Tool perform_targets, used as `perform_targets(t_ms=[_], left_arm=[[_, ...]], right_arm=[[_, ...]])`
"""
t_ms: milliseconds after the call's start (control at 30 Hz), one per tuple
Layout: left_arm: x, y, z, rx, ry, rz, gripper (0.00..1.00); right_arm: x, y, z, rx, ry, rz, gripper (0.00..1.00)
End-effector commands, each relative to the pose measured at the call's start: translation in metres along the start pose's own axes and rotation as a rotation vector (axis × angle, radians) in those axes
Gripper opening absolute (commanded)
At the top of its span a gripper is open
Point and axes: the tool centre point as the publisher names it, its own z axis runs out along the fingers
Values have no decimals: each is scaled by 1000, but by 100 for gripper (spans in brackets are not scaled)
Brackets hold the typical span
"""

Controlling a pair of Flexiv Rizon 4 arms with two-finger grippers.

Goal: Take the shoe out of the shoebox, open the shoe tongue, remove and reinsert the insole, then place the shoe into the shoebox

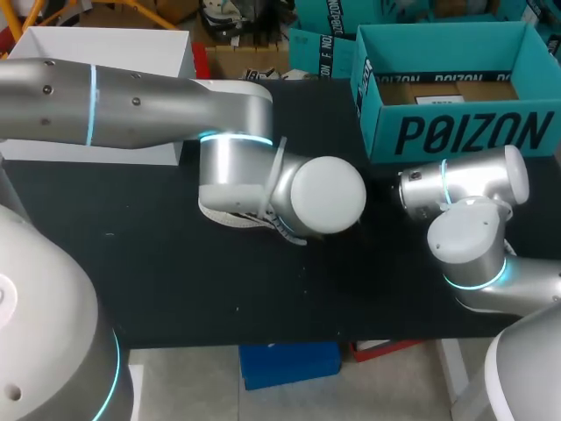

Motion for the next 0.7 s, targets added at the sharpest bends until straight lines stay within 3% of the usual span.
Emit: perform_targets(t_ms=[33, 100, 167, 467, 700], left_arm=[[4, -7, 174, 17, 3, -3, 22], [2, -7, 172, 34, 20, -4, 16], [3, -6, 168, 55, 39, 1, 0], [7, -8, 155, 124, 152, 44, 0], [16, -11, 130, 222, 329, 132, 0]], right_arm=[[1, -2, 7, 4, 0, 3, 0], [1, -2, 7, 4, 0, 3, 0], [1, -2, 7, 4, 0, 3, 0], [1, -2, 7, 4, 0, 3, 0], [1, -2, 7, 4, 0, 3, 0]])
